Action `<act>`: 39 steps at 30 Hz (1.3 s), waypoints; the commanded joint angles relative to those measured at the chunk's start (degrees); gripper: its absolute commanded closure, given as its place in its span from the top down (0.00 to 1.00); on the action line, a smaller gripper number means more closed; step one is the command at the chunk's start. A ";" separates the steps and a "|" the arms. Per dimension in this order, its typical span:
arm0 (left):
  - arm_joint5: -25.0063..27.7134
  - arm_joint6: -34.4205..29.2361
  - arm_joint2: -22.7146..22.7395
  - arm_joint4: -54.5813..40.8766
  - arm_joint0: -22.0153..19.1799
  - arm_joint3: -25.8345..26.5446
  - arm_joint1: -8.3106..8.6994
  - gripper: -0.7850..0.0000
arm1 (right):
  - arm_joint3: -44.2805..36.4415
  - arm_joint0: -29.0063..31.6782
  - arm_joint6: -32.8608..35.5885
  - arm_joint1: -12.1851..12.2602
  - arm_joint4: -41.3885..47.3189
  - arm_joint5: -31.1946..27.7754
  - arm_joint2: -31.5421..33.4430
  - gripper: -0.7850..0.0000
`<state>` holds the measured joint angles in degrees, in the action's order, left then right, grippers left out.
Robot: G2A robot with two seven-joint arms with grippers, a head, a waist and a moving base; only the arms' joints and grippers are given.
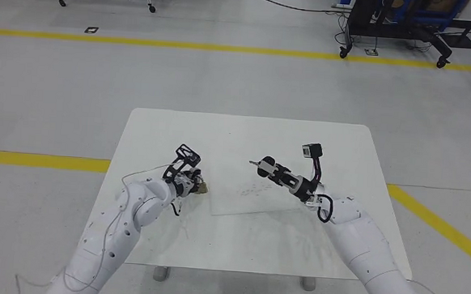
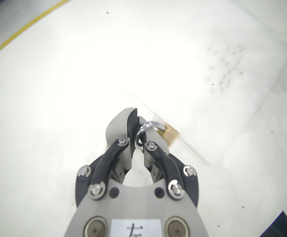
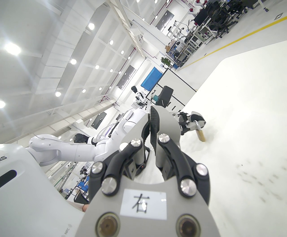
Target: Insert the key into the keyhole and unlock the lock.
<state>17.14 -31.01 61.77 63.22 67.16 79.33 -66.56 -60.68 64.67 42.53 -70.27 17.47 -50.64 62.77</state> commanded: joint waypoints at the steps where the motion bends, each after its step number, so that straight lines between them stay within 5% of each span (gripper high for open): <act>1: 0.12 1.36 0.99 -2.13 0.26 0.12 0.01 0.00 | 0.00 0.00 0.00 0.00 0.00 0.00 0.00 0.00; 14: 2.96 3.29 2.10 -3.03 1.60 3.92 0.33 0.00 | 0.00 0.00 0.00 0.00 0.00 0.00 0.00 0.00; 17: 3.47 4.08 2.91 -14.37 1.62 2.27 -0.25 0.00 | -1.09 0.75 -1.48 -0.23 -0.66 1.47 -0.81 0.00; 23: 0.32 -1.09 1.70 -32.57 -4.74 -7.15 -2.05 0.00 | 0.20 -0.18 -6.41 -2.19 -0.17 2.99 -5.61 0.00; 34: -1.93 -1.73 0.90 -34.76 -6.81 -8.75 -2.60 0.00 | 2.03 -1.63 -7.25 -2.87 -0.81 3.46 -7.10 0.00; 39: -4.96 -10.91 5.17 -61.28 -8.92 -15.41 -3.44 0.00 | 0.43 -1.59 -9.84 -3.20 -0.86 5.39 -7.27 0.00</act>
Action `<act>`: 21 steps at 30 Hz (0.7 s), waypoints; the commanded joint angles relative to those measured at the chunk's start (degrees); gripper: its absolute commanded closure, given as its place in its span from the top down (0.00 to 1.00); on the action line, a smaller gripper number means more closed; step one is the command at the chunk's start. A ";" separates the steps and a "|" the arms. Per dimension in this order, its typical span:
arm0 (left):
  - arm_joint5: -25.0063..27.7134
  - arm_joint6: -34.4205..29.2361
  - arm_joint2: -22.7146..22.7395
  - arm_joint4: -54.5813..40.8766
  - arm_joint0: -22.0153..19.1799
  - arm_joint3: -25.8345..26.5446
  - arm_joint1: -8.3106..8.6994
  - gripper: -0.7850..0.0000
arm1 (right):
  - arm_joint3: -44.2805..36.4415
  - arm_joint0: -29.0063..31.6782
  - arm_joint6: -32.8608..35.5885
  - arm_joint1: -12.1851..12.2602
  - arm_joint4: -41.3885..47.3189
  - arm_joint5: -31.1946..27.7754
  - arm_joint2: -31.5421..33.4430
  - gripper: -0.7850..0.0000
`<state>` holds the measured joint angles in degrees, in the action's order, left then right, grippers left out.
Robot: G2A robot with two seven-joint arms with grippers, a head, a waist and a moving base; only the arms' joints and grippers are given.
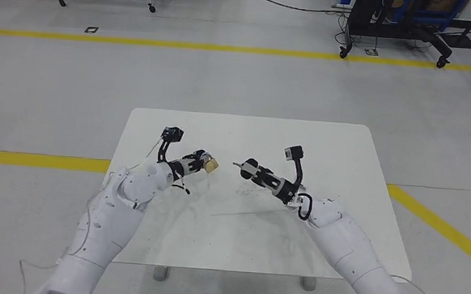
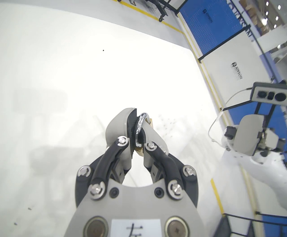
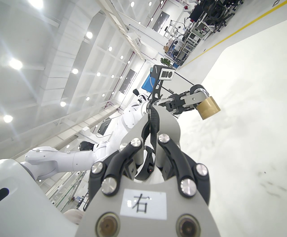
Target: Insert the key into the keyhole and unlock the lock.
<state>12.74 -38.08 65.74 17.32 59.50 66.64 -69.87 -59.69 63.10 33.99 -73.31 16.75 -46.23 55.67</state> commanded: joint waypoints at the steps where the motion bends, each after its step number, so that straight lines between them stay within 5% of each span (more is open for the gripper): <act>1: -0.56 -5.97 1.36 -18.63 -1.74 -4.22 -0.28 0.00 | -0.53 -0.22 -2.22 -0.35 -0.96 1.53 -0.51 0.00; 7: -5.27 -18.73 2.32 -42.50 -3.91 -12.86 -1.73 0.00 | 0.53 -1.14 -12.33 -2.62 -2.79 1.85 -3.77 0.00; 21: -4.57 -28.45 -0.76 -47.36 -9.36 -21.79 -3.11 0.00 | 9.08 -6.07 -33.52 -8.18 -12.45 -0.40 -9.02 0.00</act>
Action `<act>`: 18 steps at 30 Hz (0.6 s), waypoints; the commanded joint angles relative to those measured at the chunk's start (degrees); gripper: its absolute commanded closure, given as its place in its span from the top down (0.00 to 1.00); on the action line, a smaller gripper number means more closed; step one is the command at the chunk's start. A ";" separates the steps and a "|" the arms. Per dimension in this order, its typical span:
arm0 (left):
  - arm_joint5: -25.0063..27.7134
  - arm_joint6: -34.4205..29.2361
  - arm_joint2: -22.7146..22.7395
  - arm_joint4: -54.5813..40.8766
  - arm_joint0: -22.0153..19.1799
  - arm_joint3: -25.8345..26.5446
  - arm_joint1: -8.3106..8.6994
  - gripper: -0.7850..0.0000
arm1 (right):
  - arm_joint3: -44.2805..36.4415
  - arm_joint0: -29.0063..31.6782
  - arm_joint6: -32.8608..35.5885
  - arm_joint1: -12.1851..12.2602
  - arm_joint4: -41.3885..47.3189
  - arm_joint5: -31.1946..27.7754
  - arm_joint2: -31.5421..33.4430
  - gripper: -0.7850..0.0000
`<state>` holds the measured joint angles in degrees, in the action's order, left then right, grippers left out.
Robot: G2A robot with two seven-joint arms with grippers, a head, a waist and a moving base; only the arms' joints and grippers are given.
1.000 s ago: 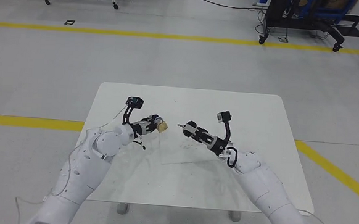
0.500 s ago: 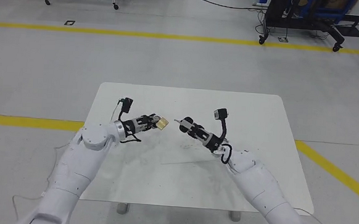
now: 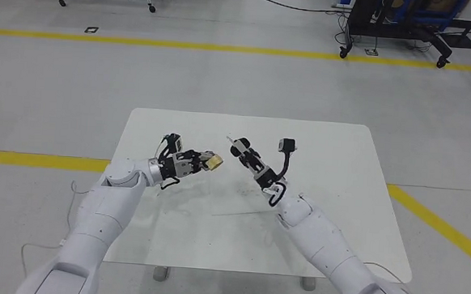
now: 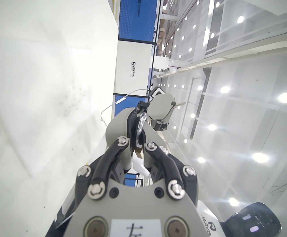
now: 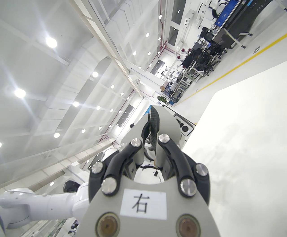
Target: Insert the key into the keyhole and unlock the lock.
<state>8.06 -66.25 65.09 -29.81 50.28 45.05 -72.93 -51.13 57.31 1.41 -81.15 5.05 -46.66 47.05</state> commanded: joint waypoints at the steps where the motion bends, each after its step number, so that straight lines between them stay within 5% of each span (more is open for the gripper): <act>1: 0.14 -0.59 -0.26 -0.38 -0.28 -0.33 -0.12 0.00 | 1.07 -0.59 -1.64 -0.72 -1.23 0.02 -0.77 0.00; 11: -2.18 0.92 -1.29 -1.61 -1.49 -2.32 -0.73 0.00 | 3.88 -1.27 0.18 -3.08 -0.17 -2.85 -2.79 0.00; 18: -4.02 3.78 -1.00 -0.09 -3.61 -4.66 -0.59 0.00 | 1.31 0.13 1.27 -2.33 2.94 -6.37 1.00 0.00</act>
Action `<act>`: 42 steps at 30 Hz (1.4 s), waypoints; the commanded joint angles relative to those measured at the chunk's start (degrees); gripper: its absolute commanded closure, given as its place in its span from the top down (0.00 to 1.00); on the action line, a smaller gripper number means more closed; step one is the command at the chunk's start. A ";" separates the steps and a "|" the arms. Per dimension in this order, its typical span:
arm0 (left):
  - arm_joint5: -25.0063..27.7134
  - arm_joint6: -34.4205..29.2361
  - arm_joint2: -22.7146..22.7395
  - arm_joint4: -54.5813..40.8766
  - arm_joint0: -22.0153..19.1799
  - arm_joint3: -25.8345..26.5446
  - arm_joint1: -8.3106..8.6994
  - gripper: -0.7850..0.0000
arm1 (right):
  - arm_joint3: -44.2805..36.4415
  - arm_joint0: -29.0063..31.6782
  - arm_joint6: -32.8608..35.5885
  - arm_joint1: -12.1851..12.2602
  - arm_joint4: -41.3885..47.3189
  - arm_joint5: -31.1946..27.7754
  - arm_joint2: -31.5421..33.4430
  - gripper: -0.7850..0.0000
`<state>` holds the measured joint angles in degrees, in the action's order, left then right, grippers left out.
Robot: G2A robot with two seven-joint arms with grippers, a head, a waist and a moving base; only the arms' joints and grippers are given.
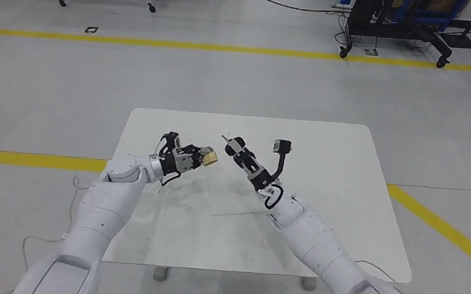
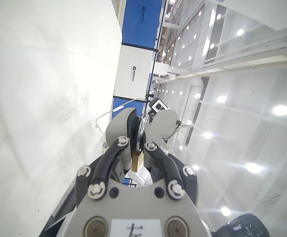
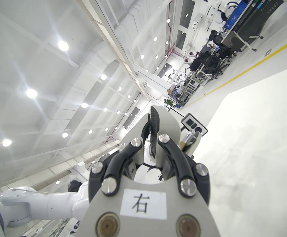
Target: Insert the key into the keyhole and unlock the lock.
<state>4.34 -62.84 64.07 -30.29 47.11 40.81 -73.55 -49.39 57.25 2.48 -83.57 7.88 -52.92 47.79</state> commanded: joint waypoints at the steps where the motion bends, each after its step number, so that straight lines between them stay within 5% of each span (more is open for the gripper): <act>1: -0.67 0.43 -0.01 0.76 -0.93 -0.81 0.06 0.00 | -0.43 0.18 0.20 0.09 0.11 -0.10 0.27 0.00; 15: -2.29 0.66 0.04 0.83 -2.01 -1.94 0.05 0.00 | -0.75 0.33 0.06 0.13 -0.01 0.47 0.47 0.00; 19: -3.32 5.81 0.50 2.78 -1.25 -0.92 0.40 0.00 | -6.45 3.40 0.31 0.28 3.74 7.11 1.63 0.00; 25: -12.39 1.59 3.29 -3.73 0.36 -0.06 1.03 0.00 | -17.82 9.72 -0.05 1.21 6.36 22.18 4.14 0.00; 35: -13.15 1.39 3.60 -4.99 0.67 0.10 1.00 0.00 | -17.82 9.72 -0.05 1.21 6.36 22.18 4.14 0.00; 42: -14.49 9.49 1.61 0.01 2.65 5.04 0.90 0.00 | -14.28 9.31 0.55 0.90 -1.55 26.05 2.23 0.00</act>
<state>-10.09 -54.75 65.80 -30.94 49.58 45.32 -72.67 -63.90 66.59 2.84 -82.62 7.24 -27.33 50.21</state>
